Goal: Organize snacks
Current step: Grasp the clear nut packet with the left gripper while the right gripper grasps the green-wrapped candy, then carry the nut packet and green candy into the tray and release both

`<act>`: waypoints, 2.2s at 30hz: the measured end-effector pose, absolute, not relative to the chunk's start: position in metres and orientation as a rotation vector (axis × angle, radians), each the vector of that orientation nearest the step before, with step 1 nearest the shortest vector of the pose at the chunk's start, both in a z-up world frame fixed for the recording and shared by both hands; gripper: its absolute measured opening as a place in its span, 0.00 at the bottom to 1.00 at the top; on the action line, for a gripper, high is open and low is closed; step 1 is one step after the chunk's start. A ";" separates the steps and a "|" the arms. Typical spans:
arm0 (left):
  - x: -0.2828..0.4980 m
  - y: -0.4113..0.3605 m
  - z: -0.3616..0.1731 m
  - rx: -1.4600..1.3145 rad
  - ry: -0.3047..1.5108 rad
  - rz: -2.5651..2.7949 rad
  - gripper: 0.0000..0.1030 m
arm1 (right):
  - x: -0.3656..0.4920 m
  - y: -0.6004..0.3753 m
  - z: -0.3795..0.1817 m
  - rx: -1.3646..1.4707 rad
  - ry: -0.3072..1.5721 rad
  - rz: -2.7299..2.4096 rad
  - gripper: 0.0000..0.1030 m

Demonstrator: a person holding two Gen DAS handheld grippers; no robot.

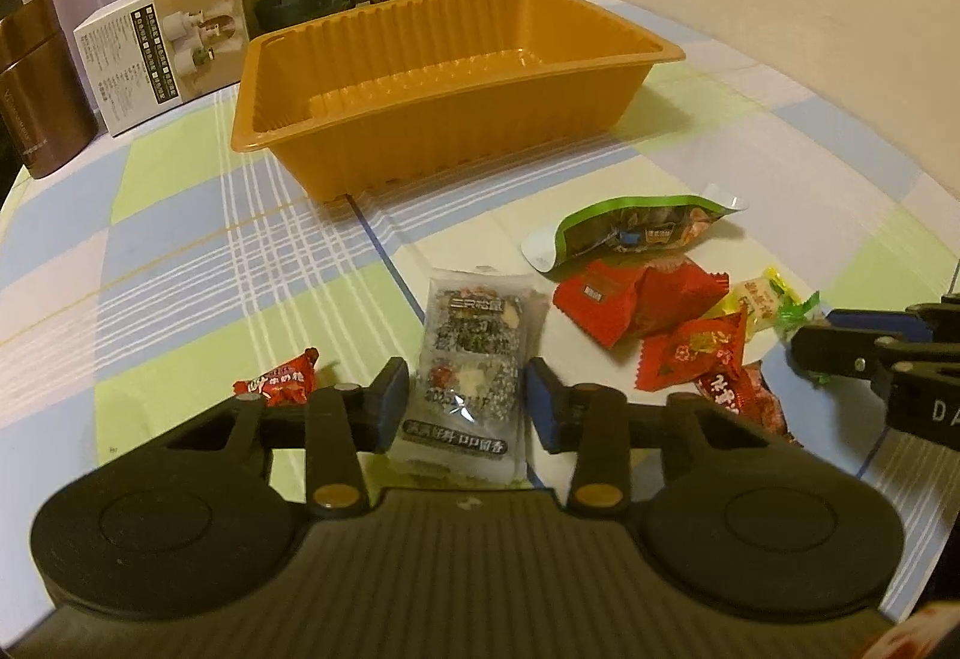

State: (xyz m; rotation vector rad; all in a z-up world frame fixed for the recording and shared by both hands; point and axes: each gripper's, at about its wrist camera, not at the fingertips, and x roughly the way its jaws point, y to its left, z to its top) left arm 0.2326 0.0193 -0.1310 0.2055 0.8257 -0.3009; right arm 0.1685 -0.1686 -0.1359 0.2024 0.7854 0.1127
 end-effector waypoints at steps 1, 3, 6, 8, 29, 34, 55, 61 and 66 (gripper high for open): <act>0.232 0.019 -0.130 0.201 0.830 -0.300 0.34 | 0.168 -0.168 -0.136 0.204 0.784 0.113 0.22; 0.231 0.020 -0.129 0.179 0.840 -0.293 0.33 | 0.168 -0.169 -0.134 0.204 0.779 0.111 0.22; 0.227 0.022 -0.126 0.141 0.844 -0.280 0.33 | 0.168 -0.170 -0.132 0.207 0.771 0.108 0.22; 0.225 0.023 -0.122 0.125 0.843 -0.270 0.33 | 0.168 -0.170 -0.129 0.206 0.763 0.107 0.22; 0.248 0.012 -0.053 0.018 0.718 -0.224 0.33 | 0.218 -0.178 -0.065 0.208 0.612 0.160 0.22; 0.270 0.012 -0.043 -0.007 0.691 -0.216 0.33 | 0.246 -0.179 -0.052 0.205 0.573 0.165 0.22; 0.366 0.026 -0.046 -0.033 0.652 -0.226 0.33 | 0.360 -0.169 -0.072 0.258 0.618 0.230 0.22; 0.380 0.031 -0.052 -0.049 0.670 -0.225 0.33 | 0.370 -0.166 -0.075 0.257 0.620 0.230 0.22; 0.386 0.029 -0.055 -0.052 0.671 -0.239 0.34 | 0.372 -0.165 -0.076 0.261 0.626 0.227 0.22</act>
